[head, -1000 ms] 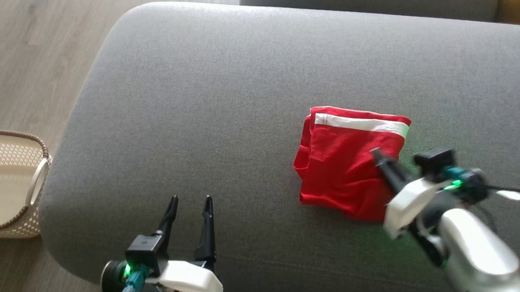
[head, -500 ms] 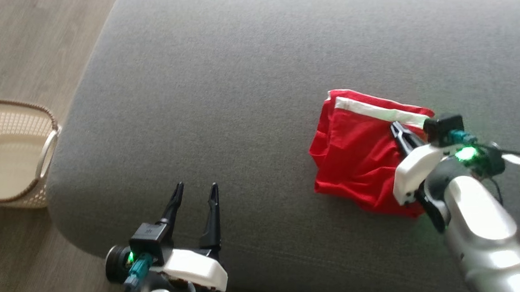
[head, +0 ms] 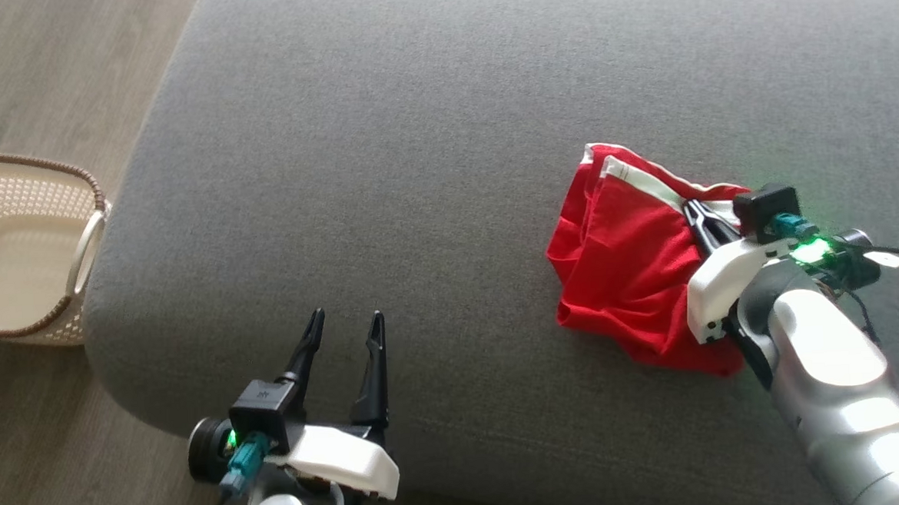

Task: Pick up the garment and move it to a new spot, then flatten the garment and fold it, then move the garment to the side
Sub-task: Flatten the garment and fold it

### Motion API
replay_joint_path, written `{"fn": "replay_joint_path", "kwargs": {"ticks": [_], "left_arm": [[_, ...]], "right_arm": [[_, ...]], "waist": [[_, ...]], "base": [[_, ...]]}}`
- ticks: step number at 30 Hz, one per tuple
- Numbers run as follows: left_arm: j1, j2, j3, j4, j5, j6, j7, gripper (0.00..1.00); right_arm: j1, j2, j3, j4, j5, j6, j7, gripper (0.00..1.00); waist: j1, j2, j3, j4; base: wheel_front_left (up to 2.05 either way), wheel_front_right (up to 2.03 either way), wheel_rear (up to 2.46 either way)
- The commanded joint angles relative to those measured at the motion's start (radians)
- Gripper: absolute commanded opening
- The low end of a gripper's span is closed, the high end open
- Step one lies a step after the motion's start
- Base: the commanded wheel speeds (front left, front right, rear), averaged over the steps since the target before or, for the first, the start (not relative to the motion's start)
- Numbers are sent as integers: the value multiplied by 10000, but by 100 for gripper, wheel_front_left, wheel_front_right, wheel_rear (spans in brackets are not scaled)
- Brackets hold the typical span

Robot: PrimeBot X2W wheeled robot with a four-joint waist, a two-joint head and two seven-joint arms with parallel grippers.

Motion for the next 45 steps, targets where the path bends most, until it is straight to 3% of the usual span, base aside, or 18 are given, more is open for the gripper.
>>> {"fn": "replay_joint_path", "kwargs": {"ticks": [1, 9, 17, 23, 35, 45], "left_arm": [[-423, -19, 215, -267, -141, 83, -122, 100], [-304, -19, 244, -215, -178, 130, -122, 100], [39, -19, 406, -220, -167, 168, -122, 100], [218, -19, 613, -250, -107, 109, -122, 100], [309, -19, 674, -122, 6, 4, -122, 100], [491, -19, 709, -89, 33, -38, -122, 100]], "right_arm": [[-52, 96, 310, 29, -217, -2, -260, 0], [122, 428, -153, -851, -113, -2, -609, 0], [2555, 832, -511, -3065, -452, -2, -597, 0], [4062, 987, -653, -4615, -676, -2, 187, 0], [4944, 1055, -584, -5217, -547, -2, 2064, 0], [4975, 1075, -724, -6996, -400, -2, 1614, 0]], "waist": [[0, 0, -74, -119], [0, 0, -516, -430], [0, 0, -912, -632], [0, 0, -1023, -903], [0, 0, -1341, -1055], [0, 0, -1639, -1124]], "base": [[0, 0, 0], [0, 0, 0], [0, 0, 0], [0, 0, 0], [0, 0, 0], [0, 0, 0]]}}
